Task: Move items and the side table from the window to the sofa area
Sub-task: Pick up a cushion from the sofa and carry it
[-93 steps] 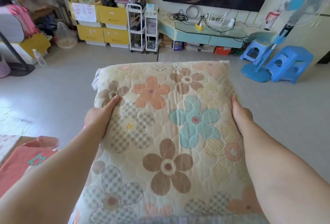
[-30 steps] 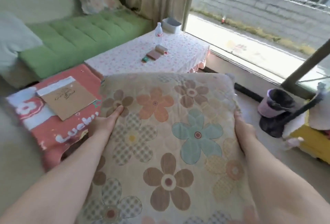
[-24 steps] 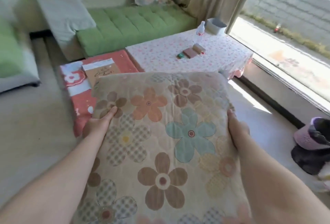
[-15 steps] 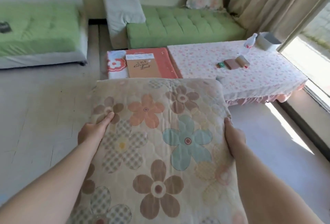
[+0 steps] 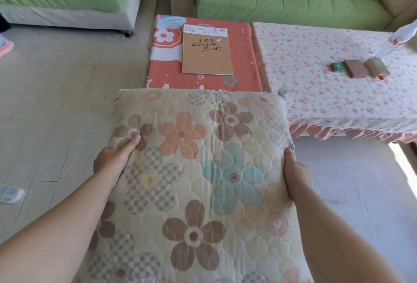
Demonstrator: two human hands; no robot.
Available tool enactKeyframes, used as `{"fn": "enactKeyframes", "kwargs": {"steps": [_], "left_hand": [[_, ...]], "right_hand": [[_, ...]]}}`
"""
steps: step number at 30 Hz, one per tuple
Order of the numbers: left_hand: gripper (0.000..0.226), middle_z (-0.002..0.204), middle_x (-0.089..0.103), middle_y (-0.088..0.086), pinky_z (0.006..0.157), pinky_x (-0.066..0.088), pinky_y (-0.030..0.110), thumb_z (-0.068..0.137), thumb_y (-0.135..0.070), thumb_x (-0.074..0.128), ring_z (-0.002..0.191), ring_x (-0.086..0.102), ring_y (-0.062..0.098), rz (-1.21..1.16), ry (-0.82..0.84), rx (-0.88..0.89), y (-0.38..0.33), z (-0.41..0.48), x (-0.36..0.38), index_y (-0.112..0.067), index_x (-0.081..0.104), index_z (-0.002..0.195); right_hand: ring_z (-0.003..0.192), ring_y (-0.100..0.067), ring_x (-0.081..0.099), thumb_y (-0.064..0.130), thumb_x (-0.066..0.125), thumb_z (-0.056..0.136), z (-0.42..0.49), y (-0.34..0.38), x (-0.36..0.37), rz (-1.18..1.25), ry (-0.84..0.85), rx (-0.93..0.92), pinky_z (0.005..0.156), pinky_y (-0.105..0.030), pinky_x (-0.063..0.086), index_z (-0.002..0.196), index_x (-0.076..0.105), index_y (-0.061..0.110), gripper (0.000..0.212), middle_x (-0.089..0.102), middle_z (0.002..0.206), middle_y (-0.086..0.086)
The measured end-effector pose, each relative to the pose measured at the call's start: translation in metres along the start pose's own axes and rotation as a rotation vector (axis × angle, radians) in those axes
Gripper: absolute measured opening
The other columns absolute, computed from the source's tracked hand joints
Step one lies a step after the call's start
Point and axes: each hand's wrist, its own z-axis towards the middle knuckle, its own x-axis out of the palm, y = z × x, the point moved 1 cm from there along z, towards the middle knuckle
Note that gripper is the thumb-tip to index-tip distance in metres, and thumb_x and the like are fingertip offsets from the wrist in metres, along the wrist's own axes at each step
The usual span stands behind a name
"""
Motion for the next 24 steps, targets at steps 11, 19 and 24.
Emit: {"fn": "enactKeyframes", "kwargs": {"steps": [11,19,24], "left_hand": [[0.105,0.126,0.058,0.02,0.097,0.045,0.044,0.054,-0.082,0.06,0.115,0.055,0.038,-0.022,-0.033,-0.031,0.06,0.113,0.119,-0.002,0.054,0.122],[0.089,0.128,0.058,0.018,0.101,0.044,0.041,0.064,-0.071,0.065,0.118,0.055,0.036,-0.033,-0.067,-0.044,0.099,0.163,0.17,-0.004,0.056,0.122],[0.082,0.127,0.057,0.017,0.094,0.042,0.036,0.067,-0.067,0.066,0.117,0.054,0.034,-0.045,-0.116,-0.054,0.117,0.179,0.191,-0.004,0.055,0.119]], "right_hand": [[0.09,-0.031,0.053,0.058,0.037,0.09,0.132,-0.07,0.109,-0.035,0.03,-0.01,0.086,-0.042,0.043,0.084,0.056,0.005,0.056,0.057,0.093,-0.016],[0.081,-0.029,0.054,0.06,0.04,0.086,0.184,-0.107,0.163,-0.032,0.022,0.028,0.085,-0.042,0.046,0.101,0.064,-0.006,0.071,0.063,0.109,-0.023],[0.077,-0.025,0.051,0.059,0.041,0.087,0.207,-0.121,0.18,-0.006,0.011,0.044,0.085,-0.042,0.047,0.101,0.063,-0.007,0.071,0.064,0.102,-0.023]]}}
